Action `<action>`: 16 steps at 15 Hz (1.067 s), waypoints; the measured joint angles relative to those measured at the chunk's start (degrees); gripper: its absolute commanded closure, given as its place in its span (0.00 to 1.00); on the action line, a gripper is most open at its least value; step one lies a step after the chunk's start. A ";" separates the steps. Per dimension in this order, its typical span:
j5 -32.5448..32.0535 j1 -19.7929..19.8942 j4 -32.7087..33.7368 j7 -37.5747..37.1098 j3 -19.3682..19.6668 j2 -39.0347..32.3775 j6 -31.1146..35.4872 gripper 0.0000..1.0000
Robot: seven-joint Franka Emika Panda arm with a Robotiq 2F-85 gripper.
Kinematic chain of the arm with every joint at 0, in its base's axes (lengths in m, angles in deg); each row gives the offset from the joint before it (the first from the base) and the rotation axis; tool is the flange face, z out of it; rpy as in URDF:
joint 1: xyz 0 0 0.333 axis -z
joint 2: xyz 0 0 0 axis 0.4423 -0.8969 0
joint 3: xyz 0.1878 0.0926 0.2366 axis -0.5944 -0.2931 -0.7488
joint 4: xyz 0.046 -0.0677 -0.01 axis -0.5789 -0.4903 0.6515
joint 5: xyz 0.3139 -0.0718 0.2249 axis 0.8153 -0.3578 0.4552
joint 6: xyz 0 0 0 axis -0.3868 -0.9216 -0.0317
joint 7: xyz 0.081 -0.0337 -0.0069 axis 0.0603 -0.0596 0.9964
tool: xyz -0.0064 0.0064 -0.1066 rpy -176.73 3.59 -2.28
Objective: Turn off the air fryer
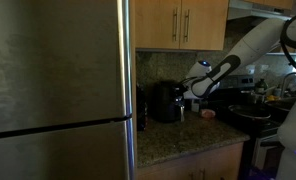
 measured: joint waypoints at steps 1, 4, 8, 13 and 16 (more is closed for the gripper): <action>-0.44 0.09 0.89 -0.79 0.00 -0.97 0.31 0.00; -1.19 0.29 2.45 -2.09 0.00 -2.55 0.47 0.00; -1.17 0.28 2.56 -2.09 0.00 -2.72 0.46 0.00; -2.66 0.36 2.96 -2.35 0.59 -4.03 0.71 0.00; -3.92 0.37 3.72 -2.58 1.23 -5.25 1.74 0.00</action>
